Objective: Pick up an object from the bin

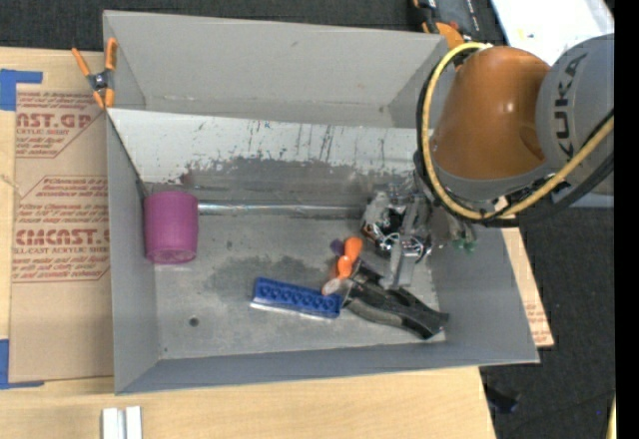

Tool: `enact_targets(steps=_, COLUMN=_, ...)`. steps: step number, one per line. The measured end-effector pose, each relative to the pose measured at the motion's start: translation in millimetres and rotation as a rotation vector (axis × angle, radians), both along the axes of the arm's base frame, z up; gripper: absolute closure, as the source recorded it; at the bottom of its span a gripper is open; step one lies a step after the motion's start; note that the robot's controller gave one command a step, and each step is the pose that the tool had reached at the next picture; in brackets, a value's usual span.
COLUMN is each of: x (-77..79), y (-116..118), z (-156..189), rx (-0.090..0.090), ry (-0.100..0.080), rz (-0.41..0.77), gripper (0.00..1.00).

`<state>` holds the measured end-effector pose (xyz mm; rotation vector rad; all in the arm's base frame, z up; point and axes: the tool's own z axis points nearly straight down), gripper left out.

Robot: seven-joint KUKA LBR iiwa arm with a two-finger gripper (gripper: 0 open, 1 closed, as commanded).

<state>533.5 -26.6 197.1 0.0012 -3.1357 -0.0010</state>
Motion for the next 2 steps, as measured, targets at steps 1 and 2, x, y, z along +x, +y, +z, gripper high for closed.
enact_targets(steps=1, x=1.7, y=-0.1, z=4.2, rx=-0.001, ry=-0.008, rz=0.0, gripper=0.0)
enact_targets(steps=2, x=-7.8, y=28.7, z=-53.3, rx=0.0, ry=-0.01, rz=0.13, gripper=0.0)
